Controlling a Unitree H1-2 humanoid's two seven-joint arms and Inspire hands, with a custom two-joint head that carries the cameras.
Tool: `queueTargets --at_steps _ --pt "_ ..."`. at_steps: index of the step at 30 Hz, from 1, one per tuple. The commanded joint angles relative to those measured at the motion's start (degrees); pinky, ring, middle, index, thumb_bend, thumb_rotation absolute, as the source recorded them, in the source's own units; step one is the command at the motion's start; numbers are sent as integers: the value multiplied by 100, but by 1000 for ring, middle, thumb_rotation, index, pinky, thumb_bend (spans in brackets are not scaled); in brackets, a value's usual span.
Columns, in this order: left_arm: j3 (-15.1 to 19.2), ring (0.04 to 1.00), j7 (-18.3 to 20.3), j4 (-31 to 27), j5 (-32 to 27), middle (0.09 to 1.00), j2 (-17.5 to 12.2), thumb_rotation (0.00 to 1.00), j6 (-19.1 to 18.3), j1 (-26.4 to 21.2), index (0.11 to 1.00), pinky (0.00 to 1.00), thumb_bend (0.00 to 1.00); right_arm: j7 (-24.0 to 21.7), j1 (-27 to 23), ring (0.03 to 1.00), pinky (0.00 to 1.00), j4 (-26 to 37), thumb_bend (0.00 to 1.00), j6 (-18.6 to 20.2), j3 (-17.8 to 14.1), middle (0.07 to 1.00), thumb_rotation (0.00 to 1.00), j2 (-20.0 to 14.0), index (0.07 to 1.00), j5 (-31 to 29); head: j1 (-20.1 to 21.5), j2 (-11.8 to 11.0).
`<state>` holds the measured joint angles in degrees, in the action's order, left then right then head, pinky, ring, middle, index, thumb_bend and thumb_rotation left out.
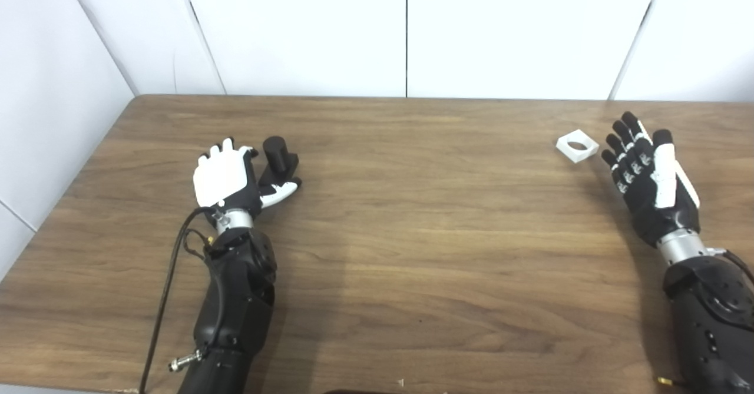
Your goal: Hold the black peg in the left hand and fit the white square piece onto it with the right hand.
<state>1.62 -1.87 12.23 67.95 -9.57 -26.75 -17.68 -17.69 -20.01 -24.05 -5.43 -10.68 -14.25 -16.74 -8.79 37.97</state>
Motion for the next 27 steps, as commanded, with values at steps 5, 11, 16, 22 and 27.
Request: queueTargets --at_steps 5,11,16,22,27 --pt "-150 1000 8 181 431 986 -246 494 -14 -307 741 1000 806 -26 360 1000 1000 -307 571 -44 51 1000 1000 214 1000 -75 -6 10" --pt "-171 1000 63 297 608 983 -246 477 -16 -363 726 1000 813 -78 367 1000 1000 -320 553 -62 54 1000 1000 237 1000 -124 -2 20" --pt "-191 1000 71 317 650 982 -237 453 -16 -365 725 1000 806 -78 363 1000 1000 -322 563 -84 51 1000 1000 243 1000 -114 -9 36" --pt "-190 1000 218 283 758 976 -259 424 -15 -359 707 1000 794 -21 372 1000 1000 -263 564 -24 52 1000 1000 247 1000 -93 -20 61" --pt "-156 1000 434 182 873 966 -262 392 -16 -342 669 1000 787 -56 369 1000 1000 -268 584 3 47 1000 1000 259 1000 -142 -24 88"
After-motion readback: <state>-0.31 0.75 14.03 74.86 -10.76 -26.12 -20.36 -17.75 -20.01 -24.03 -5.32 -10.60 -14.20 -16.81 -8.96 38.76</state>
